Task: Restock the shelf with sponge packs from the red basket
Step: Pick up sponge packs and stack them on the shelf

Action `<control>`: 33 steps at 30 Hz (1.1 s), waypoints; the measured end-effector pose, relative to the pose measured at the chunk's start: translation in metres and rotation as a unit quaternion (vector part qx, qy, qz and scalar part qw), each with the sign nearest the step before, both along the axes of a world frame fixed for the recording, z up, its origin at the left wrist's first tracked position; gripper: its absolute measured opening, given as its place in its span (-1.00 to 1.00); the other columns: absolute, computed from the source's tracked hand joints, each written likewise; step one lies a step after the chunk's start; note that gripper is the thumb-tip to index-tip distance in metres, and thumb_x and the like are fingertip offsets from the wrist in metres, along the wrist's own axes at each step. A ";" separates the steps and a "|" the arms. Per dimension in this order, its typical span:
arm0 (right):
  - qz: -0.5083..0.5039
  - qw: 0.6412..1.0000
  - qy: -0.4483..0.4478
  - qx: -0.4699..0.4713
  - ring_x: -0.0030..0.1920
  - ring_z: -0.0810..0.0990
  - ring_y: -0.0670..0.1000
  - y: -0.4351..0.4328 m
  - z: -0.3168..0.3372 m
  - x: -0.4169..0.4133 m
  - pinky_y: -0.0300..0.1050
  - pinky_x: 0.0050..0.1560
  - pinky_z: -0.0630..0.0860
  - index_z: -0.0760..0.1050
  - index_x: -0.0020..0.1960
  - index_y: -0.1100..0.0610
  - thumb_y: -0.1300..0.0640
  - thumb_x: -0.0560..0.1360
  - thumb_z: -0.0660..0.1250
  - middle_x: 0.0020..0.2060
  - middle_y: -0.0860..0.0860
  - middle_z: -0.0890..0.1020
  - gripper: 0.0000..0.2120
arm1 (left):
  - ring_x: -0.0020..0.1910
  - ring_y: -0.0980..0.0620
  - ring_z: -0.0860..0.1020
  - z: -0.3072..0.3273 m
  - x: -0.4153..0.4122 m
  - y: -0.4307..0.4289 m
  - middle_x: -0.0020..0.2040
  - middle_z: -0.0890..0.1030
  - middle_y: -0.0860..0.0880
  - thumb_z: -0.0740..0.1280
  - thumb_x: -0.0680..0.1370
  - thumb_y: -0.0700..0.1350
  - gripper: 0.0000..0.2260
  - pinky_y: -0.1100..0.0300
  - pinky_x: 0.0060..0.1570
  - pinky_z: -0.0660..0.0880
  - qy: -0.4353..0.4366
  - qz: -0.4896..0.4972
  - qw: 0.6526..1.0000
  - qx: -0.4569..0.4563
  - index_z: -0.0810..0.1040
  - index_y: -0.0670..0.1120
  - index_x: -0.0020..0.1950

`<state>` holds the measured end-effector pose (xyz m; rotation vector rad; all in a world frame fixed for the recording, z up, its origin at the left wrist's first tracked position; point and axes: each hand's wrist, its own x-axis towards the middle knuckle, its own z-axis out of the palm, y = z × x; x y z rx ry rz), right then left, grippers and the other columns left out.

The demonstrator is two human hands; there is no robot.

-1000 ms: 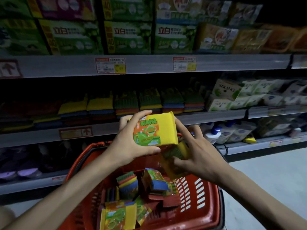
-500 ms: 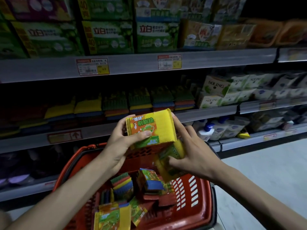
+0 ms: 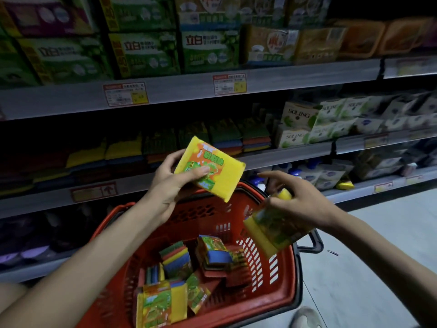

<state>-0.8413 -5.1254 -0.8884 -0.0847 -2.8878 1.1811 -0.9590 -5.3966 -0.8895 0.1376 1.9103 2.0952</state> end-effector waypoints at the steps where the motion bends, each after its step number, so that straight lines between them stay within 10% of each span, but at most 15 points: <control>1: -0.005 1.000 -0.004 -0.016 0.03 0.63 -0.14 0.002 0.002 0.000 -0.15 -0.01 0.57 0.43 0.37 -0.37 -0.09 0.53 0.42 0.02 -0.17 0.61 -0.55 | 0.14 -0.13 0.69 0.002 0.001 0.004 0.13 0.72 -0.06 0.70 0.18 -0.14 -0.27 -0.15 0.22 0.59 0.006 -0.006 1.000 0.004 0.56 0.04 0.32; 11: -0.020 0.953 -0.101 -0.284 -0.07 0.76 0.12 0.000 0.025 0.000 -0.09 -0.14 0.64 0.51 0.38 -0.09 -0.17 0.59 0.30 0.01 0.05 0.75 -0.61 | 0.07 -0.09 0.72 0.015 -0.001 0.059 0.10 0.73 -0.12 0.69 0.01 0.16 -0.13 -0.16 0.21 0.60 -0.016 0.014 1.000 0.004 0.53 -0.11 0.24; 19: -0.119 0.919 -0.028 -0.374 -0.17 0.77 0.10 0.009 0.022 -0.012 -0.11 -0.25 0.66 0.61 0.24 0.02 0.01 0.56 0.43 -0.08 0.11 0.77 -0.73 | 0.15 -0.01 0.68 0.023 0.003 0.102 0.16 0.72 0.07 0.58 0.22 0.34 -0.20 -0.12 0.27 0.55 -0.035 -0.039 0.999 -0.007 0.51 0.17 0.41; 25: -0.179 0.898 0.030 -0.400 -0.17 0.77 0.11 0.024 0.019 -0.023 -0.09 -0.26 0.66 0.63 0.22 0.06 0.04 0.57 0.42 -0.11 0.10 0.77 -0.75 | 0.14 -0.01 0.68 0.013 0.006 0.115 0.26 0.65 -0.01 0.58 0.45 -0.12 -0.50 -0.05 0.16 0.63 -0.016 -0.014 1.000 0.010 0.48 -0.03 0.33; 33: -0.178 0.902 0.080 -0.386 -0.16 0.76 0.09 0.031 0.019 -0.044 -0.06 -0.24 0.67 0.59 0.21 0.02 0.02 0.57 0.43 -0.01 0.14 0.73 -0.77 | -0.07 -0.05 0.74 0.015 -0.003 0.144 -0.01 0.75 -0.06 0.60 0.42 0.04 -0.69 -0.01 -0.06 0.69 -0.015 0.094 0.995 0.024 0.63 0.00 0.09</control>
